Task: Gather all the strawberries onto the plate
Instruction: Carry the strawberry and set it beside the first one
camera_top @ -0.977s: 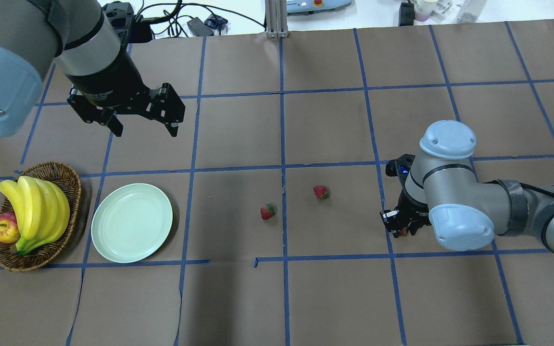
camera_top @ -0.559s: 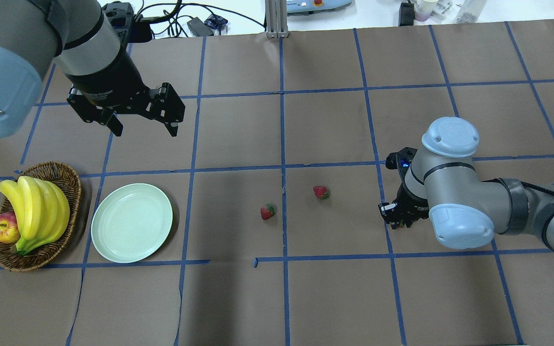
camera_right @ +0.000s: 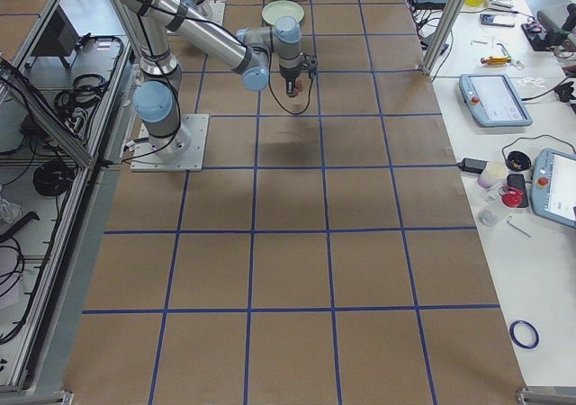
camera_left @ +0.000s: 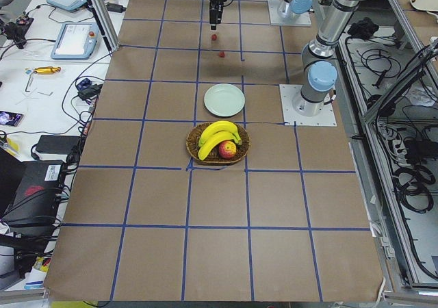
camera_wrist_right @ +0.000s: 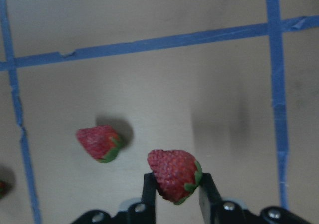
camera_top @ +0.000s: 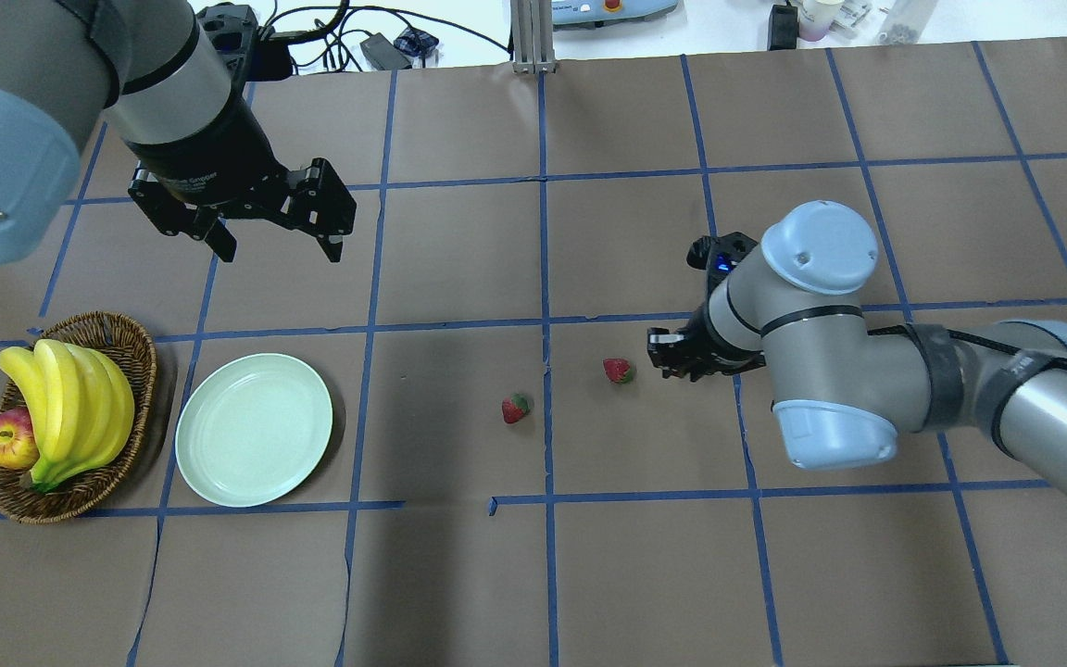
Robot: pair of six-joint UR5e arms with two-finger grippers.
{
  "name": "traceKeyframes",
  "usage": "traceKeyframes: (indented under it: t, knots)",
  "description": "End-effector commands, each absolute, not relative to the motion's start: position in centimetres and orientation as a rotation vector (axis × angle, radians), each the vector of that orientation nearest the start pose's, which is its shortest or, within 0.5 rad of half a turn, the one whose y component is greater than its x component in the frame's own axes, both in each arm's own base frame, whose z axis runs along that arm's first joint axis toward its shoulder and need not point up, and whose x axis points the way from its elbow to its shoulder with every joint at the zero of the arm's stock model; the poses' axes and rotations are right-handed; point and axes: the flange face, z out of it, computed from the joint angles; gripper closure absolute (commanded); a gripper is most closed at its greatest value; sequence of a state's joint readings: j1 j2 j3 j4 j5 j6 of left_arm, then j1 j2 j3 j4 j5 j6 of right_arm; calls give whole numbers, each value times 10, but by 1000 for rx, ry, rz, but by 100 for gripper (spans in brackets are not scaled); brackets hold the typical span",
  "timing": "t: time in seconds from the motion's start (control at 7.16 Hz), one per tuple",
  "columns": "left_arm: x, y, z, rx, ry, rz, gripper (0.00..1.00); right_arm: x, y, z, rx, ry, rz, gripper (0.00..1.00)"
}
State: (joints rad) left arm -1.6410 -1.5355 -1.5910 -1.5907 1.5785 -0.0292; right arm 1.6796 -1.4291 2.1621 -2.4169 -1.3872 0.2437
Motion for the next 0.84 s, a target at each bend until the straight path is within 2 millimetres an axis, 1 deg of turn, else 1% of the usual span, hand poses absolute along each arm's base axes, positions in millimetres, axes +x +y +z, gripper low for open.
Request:
traceKeyframes:
  t: [0.0, 0.14, 0.28, 0.42, 0.56, 0.7]
  knots:
    - [-166, -466, 493, 65, 3133, 7, 0, 313, -461, 255, 238, 2905, -74, 100]
    - [-166, -466, 493, 65, 3133, 7, 0, 358, -461, 248, 282, 2901, -50, 100]
    - [-166, -466, 492, 63, 3133, 9, 0, 384, -460, 239, 260, 2908, -32, 100]
    - [-165, -466, 493, 60, 3133, 7, 0, 406, -464, 228, 280, 2906, -9, 100]
    - [-166, -466, 493, 62, 3133, 7, 0, 435, -451, 211, 222, 2922, 25, 100]
    - [-166, -465, 493, 65, 3133, 7, 0, 443, -443, 195, 199, 2938, 57, 96]
